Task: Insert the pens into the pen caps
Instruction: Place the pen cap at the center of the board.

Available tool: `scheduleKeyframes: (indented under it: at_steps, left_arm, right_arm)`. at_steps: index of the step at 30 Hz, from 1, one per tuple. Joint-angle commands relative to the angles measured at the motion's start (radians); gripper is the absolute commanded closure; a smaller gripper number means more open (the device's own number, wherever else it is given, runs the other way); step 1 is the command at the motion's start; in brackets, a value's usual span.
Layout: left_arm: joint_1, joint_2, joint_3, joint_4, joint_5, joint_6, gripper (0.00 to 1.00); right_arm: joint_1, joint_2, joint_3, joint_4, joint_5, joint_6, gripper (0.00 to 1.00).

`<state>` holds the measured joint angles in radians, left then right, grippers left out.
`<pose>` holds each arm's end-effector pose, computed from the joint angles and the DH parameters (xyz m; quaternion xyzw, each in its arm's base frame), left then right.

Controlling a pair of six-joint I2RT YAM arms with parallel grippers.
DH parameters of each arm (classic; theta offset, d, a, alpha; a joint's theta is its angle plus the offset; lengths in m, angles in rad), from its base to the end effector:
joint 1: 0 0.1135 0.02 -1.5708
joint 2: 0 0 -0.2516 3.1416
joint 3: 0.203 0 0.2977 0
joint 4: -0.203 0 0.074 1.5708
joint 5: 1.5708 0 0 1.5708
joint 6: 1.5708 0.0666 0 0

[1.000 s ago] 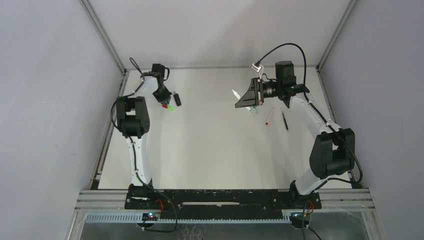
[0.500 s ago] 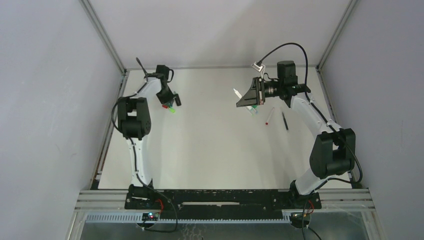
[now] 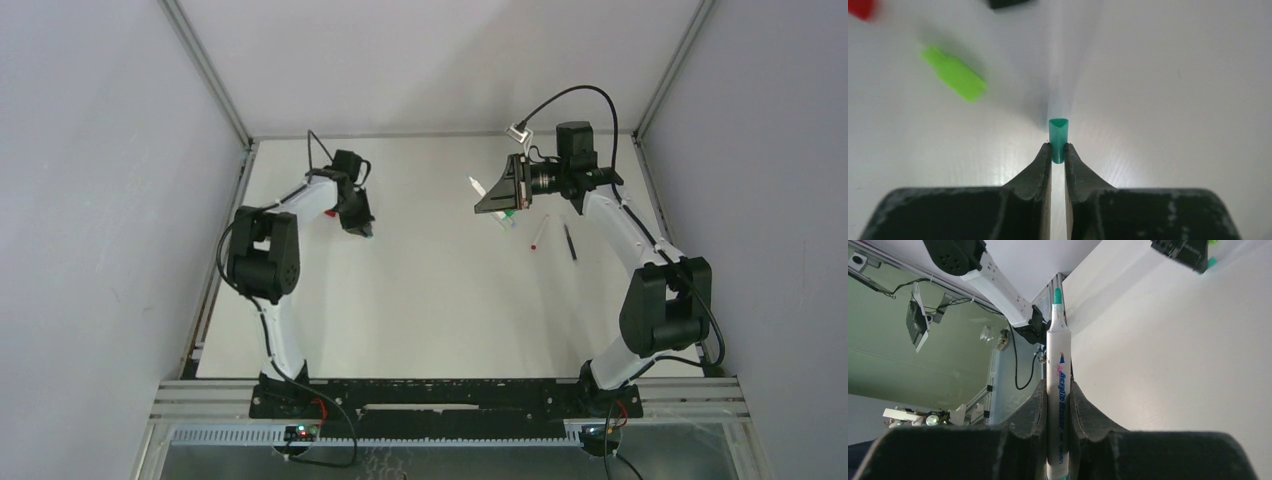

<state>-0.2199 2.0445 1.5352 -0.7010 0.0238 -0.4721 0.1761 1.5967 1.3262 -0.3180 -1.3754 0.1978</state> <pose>0.4566 -0.1037 0.1161 -0.1216 0.9762 -0.0718 0.1647 0.3783 0.1337 0.2967 -0.2920 0.6846 0.6177 0.2541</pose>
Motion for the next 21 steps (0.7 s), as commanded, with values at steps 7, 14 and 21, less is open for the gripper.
scheduleKeyframes:
  at_steps: [7, 14, 21]
  left_arm:
    - [-0.196, -0.249, -0.249, 0.154, 0.242, 0.286, 0.88]
    - [-0.320, -0.288, -0.297, 0.065, 0.158, 0.461, 0.84]
    - [-0.400, -0.236, -0.273, -0.015, 0.013, 0.566, 0.83]
  right_arm:
    - [-0.015, -0.039, -0.003, -0.016, -0.016, -0.038, 1.00]
    - [-0.029, -0.049, -0.014, -0.007, -0.017, -0.031, 1.00]
    - [-0.039, -0.059, -0.020, -0.007, -0.015, -0.030, 1.00]
